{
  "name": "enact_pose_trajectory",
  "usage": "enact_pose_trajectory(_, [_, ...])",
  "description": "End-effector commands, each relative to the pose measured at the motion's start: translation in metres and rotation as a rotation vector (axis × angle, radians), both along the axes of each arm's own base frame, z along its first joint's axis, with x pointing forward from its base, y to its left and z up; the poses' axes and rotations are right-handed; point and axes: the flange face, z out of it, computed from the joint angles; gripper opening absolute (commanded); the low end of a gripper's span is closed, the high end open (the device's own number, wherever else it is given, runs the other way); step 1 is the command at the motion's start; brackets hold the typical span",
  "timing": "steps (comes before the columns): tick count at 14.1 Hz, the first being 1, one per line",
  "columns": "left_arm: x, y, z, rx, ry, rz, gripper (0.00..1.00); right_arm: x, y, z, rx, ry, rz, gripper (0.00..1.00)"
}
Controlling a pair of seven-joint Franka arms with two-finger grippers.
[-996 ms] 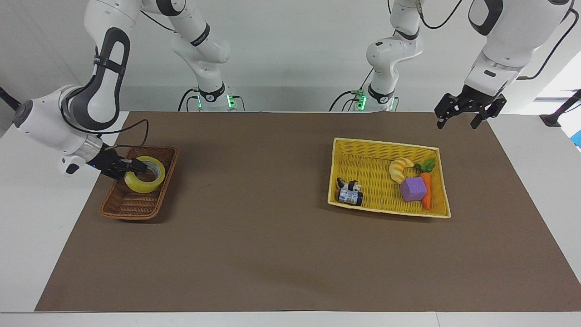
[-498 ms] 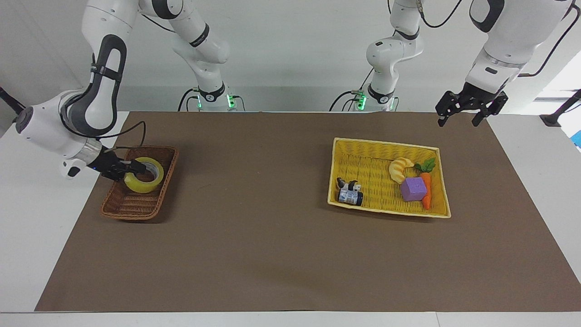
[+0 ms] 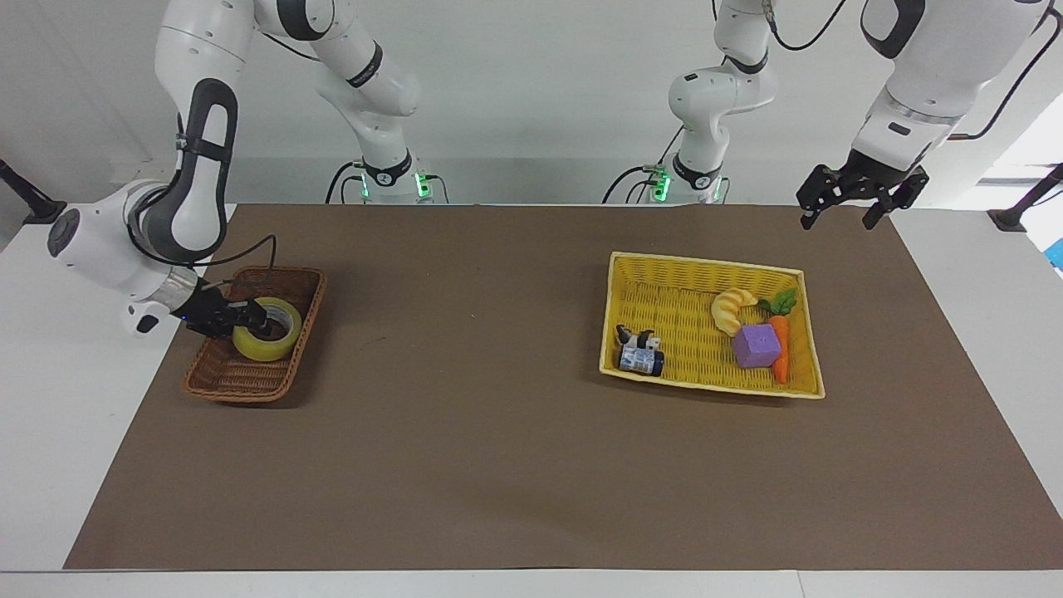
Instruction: Move tape to another basket
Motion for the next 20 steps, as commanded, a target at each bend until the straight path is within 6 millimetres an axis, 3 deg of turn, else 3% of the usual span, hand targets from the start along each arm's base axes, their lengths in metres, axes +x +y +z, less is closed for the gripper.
enact_pose_trajectory(1, [-0.001, -0.011, 0.003, 0.014, -0.007, -0.026, 1.0, 0.004, 0.0, 0.01, -0.007, -0.009, 0.041, 1.0])
enact_pose_trajectory(2, [0.0, -0.014, 0.003, 0.01, -0.01, -0.035, 1.0, 0.014, 0.005, 0.024, -0.021, -0.037, 0.06, 1.0])
enact_pose_trajectory(4, [0.002, -0.001, 0.006, 0.005, -0.026, -0.016, 1.0, 0.024, 0.018, 0.056, -0.058, -0.094, 0.115, 1.0])
enact_pose_trajectory(7, [0.001, -0.005, 0.006, 0.004, -0.02, -0.023, 1.0, 0.036, 0.063, 0.109, -0.182, -0.145, 0.216, 1.0])
enact_pose_trajectory(11, [0.002, 0.007, 0.006, 0.003, -0.025, 0.003, 1.0, 0.052, 0.114, 0.172, -0.361, -0.178, 0.158, 1.0])
enact_pose_trajectory(12, [0.003, 0.006, 0.009, 0.007, -0.037, 0.003, 1.0, 0.048, 0.127, 0.187, -0.37, -0.189, 0.127, 1.0])
enact_pose_trajectory(15, [-0.001, 0.012, 0.018, -0.005, -0.047, 0.0, 1.0, 0.031, 0.162, 0.21, -0.366, -0.123, -0.028, 1.0])
enact_pose_trajectory(18, [-0.004, 0.011, 0.021, -0.01, -0.05, -0.004, 1.0, 0.011, 0.209, 0.213, -0.365, -0.082, -0.118, 1.0])
enact_pose_trajectory(20, [-0.005, 0.01, 0.022, -0.011, -0.053, -0.003, 1.0, 0.005, 0.224, 0.222, -0.363, -0.084, -0.161, 1.0])
